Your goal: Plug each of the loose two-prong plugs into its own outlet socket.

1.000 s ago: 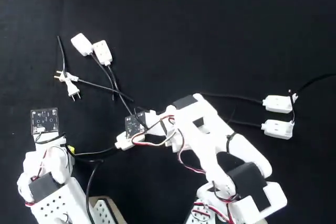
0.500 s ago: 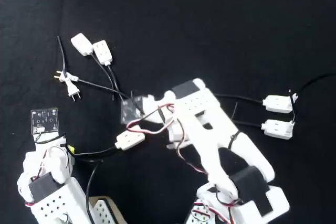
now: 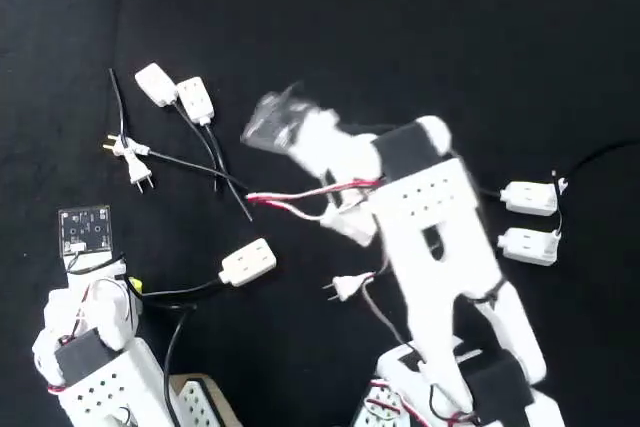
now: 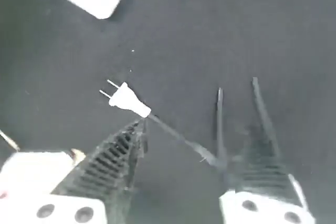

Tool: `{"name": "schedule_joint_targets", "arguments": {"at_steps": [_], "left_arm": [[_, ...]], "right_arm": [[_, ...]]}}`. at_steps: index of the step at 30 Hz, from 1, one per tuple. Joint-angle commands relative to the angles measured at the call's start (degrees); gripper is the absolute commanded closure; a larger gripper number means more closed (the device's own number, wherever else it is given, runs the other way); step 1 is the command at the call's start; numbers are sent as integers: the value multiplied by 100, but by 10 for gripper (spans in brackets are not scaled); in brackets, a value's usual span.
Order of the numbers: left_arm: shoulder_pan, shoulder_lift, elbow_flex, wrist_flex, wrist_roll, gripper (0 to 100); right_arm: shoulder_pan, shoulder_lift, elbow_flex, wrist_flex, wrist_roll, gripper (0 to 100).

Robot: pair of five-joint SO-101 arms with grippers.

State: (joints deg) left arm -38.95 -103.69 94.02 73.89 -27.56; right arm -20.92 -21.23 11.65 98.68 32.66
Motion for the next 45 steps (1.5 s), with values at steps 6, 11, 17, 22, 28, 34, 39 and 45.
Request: {"name": "schedule_joint_targets", "arguments": {"at_steps": [6,11,17,22,28,34,39,45], "left_arm": [[4,-53,-40,35,-132,780],[4,-53,-40,35,-141,780],[4,-53,-40,35,-141,780],[4,-53,-40,35,-141,780],[4,-53,-40,35,-141,780],[13,-53,-40,26,-141,780],[13,-53,-40,18,-141,780],[22,-53,-40,9,-141,780]], "right_arm": [[1046,-207,936,0,-3437,907],[1099,-171,1464,-905,-4862,856],[70,-180,3064,-2620,-6119,836],[-246,-145,3688,-3675,-6699,799],[-193,101,4576,-4686,-6989,703],[-141,1103,4585,-5257,-6945,825],[-88,1560,4136,-4949,-6743,892],[642,1015,3143,-4009,-5899,856]]}}
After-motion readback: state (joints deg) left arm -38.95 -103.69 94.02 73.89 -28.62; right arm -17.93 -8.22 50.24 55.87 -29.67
